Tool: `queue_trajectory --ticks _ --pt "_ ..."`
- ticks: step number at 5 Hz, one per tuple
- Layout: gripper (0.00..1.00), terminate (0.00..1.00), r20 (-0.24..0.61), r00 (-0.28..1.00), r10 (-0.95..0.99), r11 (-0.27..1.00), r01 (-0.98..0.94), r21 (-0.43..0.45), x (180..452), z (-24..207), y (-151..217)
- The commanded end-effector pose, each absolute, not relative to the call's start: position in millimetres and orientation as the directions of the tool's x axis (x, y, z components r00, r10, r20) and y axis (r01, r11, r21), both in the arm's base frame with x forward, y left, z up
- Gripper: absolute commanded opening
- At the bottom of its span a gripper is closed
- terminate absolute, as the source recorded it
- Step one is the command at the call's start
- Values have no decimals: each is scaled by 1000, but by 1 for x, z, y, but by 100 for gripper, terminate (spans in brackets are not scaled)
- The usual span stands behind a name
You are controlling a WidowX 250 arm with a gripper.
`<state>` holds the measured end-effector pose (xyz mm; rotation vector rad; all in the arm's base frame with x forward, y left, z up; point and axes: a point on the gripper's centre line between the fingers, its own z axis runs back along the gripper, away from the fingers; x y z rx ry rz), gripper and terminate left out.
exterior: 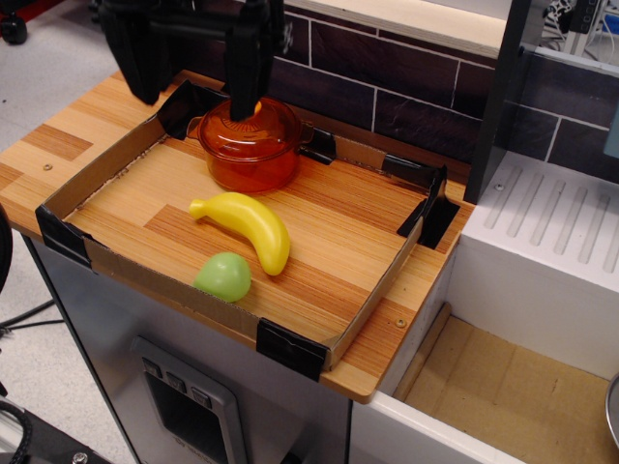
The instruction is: Take lid off pot
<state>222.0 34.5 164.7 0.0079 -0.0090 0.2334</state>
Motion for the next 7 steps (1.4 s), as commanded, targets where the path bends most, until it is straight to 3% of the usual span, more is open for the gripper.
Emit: queue_trajectory --ticks 1,2,4,6,7 --pt "100 0 26 952 306 952 -306 -12 246 174 54" --pt "100 0 59 940 335 942 -335 -11 260 174 64" --pt "100 0 15 934 358 933 -357 -45 299 170 95" --pt "100 0 167 902 399 917 -389 -94 329 154 109" --pt "100 0 149 900 409 912 -402 -77 340 135 104"
